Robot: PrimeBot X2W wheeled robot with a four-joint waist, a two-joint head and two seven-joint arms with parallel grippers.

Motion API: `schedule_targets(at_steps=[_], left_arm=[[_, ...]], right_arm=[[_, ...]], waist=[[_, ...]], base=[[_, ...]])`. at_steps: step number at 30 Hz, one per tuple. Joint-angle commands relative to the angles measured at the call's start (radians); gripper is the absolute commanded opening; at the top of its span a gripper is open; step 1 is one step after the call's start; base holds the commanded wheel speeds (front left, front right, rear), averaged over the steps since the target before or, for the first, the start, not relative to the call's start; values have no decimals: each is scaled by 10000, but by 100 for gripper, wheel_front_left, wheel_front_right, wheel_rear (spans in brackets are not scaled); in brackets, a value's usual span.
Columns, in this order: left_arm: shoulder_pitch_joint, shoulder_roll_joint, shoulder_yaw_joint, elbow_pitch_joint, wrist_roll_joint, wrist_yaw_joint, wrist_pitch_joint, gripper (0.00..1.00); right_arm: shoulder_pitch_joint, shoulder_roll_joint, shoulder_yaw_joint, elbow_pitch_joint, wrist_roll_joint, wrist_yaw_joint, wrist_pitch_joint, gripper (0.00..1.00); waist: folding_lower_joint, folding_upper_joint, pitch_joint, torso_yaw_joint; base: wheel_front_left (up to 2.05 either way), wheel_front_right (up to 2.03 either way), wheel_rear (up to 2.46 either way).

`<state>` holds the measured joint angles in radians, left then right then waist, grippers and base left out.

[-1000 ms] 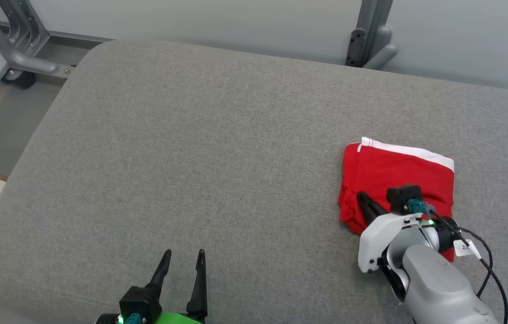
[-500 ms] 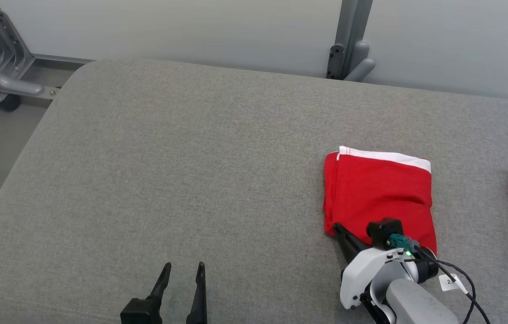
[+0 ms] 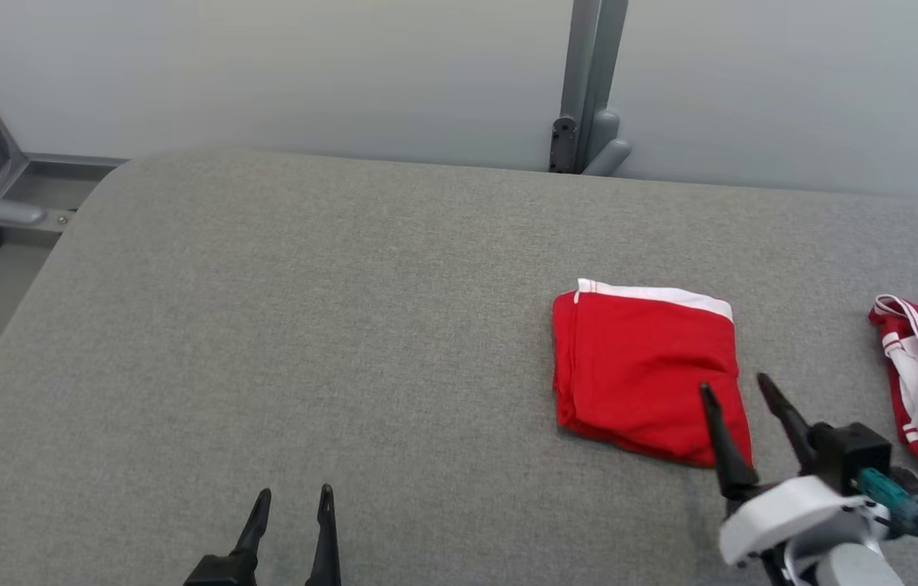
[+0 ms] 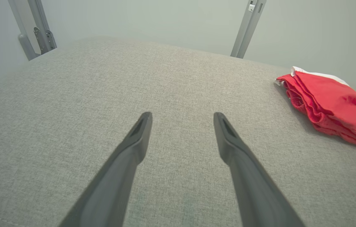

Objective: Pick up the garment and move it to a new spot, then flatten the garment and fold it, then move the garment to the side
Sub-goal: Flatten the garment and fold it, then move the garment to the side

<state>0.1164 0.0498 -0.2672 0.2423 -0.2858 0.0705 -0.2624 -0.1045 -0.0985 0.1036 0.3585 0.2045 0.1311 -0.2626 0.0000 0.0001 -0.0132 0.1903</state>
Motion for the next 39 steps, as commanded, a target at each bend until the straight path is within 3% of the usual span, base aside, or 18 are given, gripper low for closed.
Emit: schedule_targets(at_steps=[1, 8, 13, 26, 35, 39], left_arm=[[110, 21, 48, -33, 132, -56, -27, 100], [217, 21, 320, -141, 251, -221, -27, 100], [298, 21, 598, -108, 422, -358, -27, 100], [645, 21, 874, -233, 429, -471, -27, 100], [559, 21, 811, -267, 373, -447, -27, 100], [527, 21, 699, -302, 302, -385, -27, 100]], right_arm=[[382, -119, -303, -349, -233, -9, -24, 100], [1934, -269, -2104, -2059, -921, -9, -26, 100], [2516, -206, -2875, -2420, -1013, -9, -26, 100], [2854, -98, -2849, -2017, -550, -9, -27, 100], [2419, 18, -2667, -1836, -216, -9, -25, 100], [1874, -132, -2325, -1183, 123, -9, -25, 100]], waist=[[0, -1, -122, -191], [0, -1, -161, -498], [0, -1, -165, -661], [0, -1, -303, -606], [0, -1, -257, -517], [0, -1, -171, -499]], base=[[0, 0, 0], [0, 0, 0], [0, 0, 0], [0, 0, 0], [0, 0, 0], [0, 0, 0]])
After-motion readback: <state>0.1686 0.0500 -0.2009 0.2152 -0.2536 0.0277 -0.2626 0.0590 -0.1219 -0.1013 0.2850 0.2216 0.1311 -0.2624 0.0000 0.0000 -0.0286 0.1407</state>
